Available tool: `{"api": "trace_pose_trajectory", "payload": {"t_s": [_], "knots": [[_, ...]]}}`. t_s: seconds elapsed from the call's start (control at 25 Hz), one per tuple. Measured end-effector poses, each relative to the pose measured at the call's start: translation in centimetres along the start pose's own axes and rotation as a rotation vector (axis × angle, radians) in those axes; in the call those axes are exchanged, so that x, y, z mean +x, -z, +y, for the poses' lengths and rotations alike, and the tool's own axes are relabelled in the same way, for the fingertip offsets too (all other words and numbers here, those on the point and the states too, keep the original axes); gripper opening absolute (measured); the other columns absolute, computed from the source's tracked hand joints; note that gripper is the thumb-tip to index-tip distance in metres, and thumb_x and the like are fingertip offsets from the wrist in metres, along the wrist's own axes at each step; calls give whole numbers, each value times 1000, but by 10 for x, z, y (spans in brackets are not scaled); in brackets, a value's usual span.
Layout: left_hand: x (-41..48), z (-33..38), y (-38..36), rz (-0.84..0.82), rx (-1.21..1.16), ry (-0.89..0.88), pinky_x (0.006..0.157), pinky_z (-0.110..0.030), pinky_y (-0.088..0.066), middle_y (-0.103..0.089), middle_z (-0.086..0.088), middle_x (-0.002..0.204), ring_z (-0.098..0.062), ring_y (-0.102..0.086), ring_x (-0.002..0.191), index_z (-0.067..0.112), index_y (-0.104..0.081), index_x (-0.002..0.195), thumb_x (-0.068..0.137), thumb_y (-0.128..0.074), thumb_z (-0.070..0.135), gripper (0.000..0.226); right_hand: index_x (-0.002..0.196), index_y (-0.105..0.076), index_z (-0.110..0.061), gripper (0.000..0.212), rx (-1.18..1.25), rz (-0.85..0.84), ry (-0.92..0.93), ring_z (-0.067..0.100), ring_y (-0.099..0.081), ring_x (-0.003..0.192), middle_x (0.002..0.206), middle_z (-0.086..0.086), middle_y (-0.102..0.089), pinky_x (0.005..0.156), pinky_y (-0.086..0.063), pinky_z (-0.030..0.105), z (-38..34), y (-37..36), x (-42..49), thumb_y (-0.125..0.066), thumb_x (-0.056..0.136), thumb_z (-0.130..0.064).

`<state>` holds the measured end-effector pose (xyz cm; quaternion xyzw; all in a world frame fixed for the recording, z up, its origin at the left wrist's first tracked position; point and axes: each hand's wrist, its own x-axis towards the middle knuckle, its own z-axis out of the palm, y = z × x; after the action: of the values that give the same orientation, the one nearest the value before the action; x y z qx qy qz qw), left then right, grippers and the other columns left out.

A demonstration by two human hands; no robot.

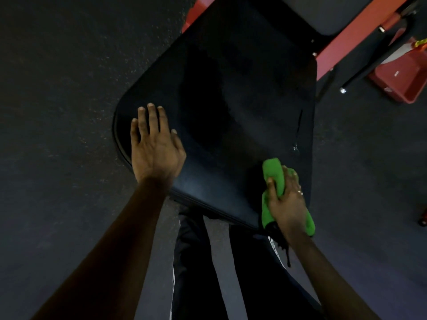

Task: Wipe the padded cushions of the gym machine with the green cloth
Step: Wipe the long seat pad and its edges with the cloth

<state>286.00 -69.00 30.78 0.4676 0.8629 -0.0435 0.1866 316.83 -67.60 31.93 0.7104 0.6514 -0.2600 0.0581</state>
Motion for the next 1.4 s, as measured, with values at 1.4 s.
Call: {"api": "trace_pose_trajectory", "payload": {"t_s": [1.4], "knots": [[0,-3,-3,38,-17,3,125,-48,-15,-22,-15,165,-31,-14,154,6,-22,158,105,-29,35,60,156,-37,-17,61,44,7,-38,23,-24,154,162,1,-37,120,-33,48,-46,-8,19,-46,103,-47]]}}
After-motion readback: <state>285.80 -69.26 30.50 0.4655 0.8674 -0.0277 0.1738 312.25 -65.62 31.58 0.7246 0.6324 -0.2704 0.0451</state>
